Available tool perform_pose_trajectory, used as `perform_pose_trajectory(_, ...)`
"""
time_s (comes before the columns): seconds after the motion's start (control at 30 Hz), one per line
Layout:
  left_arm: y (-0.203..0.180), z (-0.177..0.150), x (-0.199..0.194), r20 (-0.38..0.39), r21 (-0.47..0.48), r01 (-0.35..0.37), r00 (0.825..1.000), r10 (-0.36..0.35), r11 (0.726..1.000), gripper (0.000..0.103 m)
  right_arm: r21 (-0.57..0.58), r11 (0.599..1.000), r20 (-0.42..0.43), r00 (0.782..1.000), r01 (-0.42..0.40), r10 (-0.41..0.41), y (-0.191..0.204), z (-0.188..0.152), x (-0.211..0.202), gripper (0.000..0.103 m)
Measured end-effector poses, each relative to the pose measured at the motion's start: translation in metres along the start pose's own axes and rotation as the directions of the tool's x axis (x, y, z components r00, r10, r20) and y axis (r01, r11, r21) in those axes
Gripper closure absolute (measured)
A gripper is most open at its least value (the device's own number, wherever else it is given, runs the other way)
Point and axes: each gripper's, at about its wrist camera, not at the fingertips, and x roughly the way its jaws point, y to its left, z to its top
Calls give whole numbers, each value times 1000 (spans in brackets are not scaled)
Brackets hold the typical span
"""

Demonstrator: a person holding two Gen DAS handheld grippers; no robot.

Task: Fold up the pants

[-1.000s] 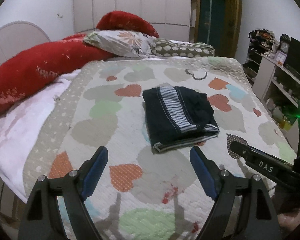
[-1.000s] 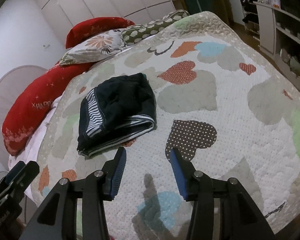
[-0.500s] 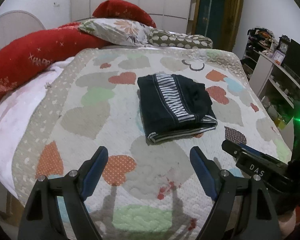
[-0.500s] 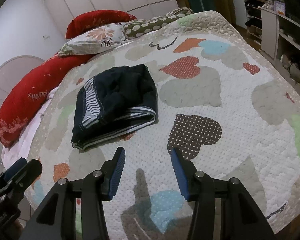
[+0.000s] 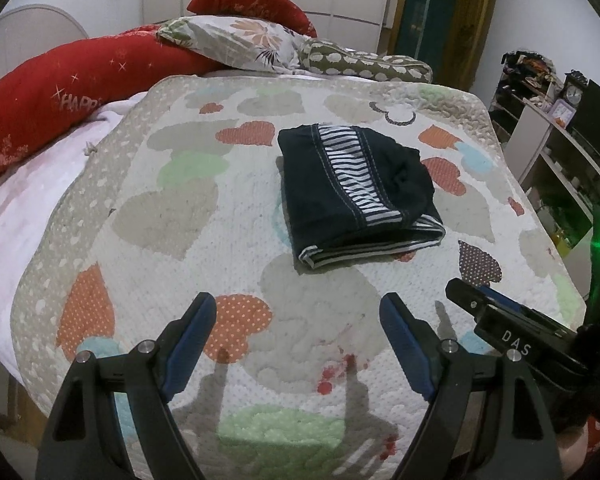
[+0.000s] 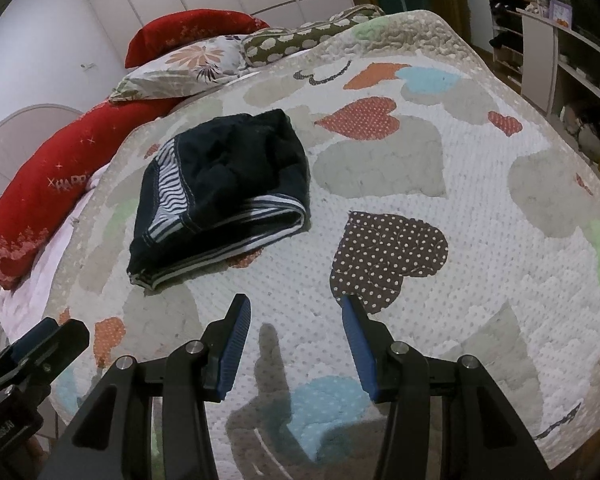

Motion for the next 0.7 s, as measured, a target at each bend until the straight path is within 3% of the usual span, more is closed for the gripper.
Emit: perform_pose_trajectory(0.7, 14, -1, 24, -64, -37, -26, 998, 24, 999, 20, -8, 1000, -7, 1000, 12, -12, -7, 2, 8, 49)
